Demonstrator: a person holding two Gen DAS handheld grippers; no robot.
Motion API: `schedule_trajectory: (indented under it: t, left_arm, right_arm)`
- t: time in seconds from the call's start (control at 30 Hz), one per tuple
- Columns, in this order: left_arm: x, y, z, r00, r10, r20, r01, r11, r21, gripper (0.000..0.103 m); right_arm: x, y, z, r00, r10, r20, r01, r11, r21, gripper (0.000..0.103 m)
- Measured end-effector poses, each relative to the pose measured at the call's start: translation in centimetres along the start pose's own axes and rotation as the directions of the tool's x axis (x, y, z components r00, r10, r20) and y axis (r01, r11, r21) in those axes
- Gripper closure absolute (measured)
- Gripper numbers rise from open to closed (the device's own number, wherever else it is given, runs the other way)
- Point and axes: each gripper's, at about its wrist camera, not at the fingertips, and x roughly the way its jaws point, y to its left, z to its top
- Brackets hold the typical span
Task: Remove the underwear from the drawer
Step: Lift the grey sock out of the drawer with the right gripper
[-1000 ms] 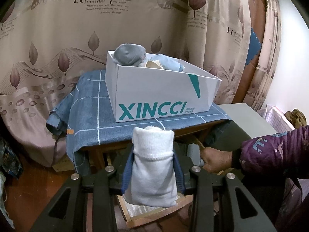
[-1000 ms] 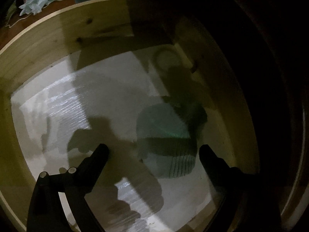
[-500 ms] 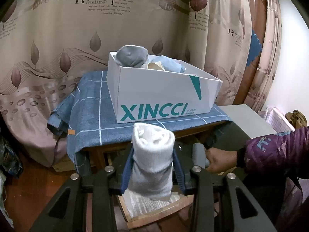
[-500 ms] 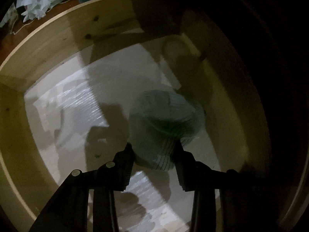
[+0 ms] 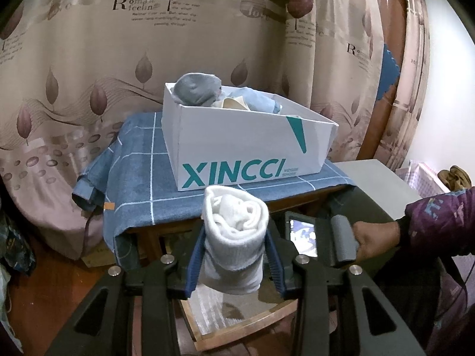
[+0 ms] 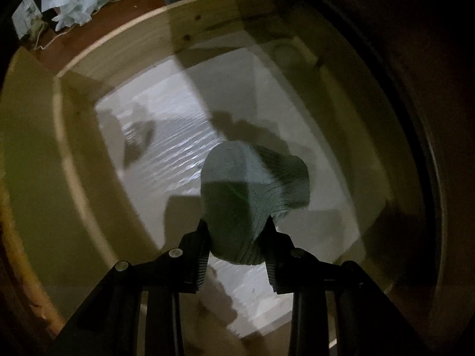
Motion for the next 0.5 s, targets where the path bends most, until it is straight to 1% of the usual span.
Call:
schedule_trajectory:
  t: [0.13, 0.2, 0.23, 0.27, 0.4, 0.43, 0.5]
  left_arm:
    - [0.1, -0.2, 0.1, 1.0, -0.003, -0.002, 0.003, 1.0, 0.003, 0.064]
    - [0.2, -0.3, 0.1, 1.0, -0.001, -0.003, 0.001, 1.0, 0.008, 0.064]
    - [0.2, -0.4, 0.0, 1.0, 0.001, -0.004, -0.001, 1.0, 0.011, 0.064]
    - [0.2, -0.5, 0.0, 1.0, 0.001, -0.005, -0.001, 1.0, 0.012, 0.064]
    - [0.3, -0.6, 0.0, 1.0, 0.003, -0.006, -0.003, 1.0, 0.013, 0.064]
    - [0.2, -0.6, 0.0, 1.0, 0.002, -0.006, -0.002, 1.0, 0.014, 0.064]
    - [0.3, -0.7, 0.0, 1.0, 0.004, -0.007, -0.004, 1.0, 0.015, 0.064]
  right_arm:
    - [-2.0, -0.1, -0.5, 0.999, -0.005, 0.035, 0.004, 0.999, 0.036, 0.074]
    - [-3.4, -0.6, -0.8, 0.998, 0.008, 0.064, -0.013, 0.997, 0.073, 0.074]
    - [-3.7, -0.2, -0.6, 0.997, 0.007, 0.079, -0.014, 0.996, 0.092, 0.074]
    - [-3.0, 1.0, 0.0, 0.996, 0.013, 0.09, -0.023, 0.994, 0.111, 0.074]
    - [-4.1, 0.1, -0.5, 0.986, 0.061, 0.157, -0.096, 0.969, 0.226, 0.074]
    - [-3.8, 0.8, -0.4, 0.982, 0.07, 0.176, -0.114, 0.961, 0.251, 0.074]
    - [-4.2, 0.7, -1.0, 0.972, 0.092, 0.217, -0.157, 0.939, 0.305, 0.074]
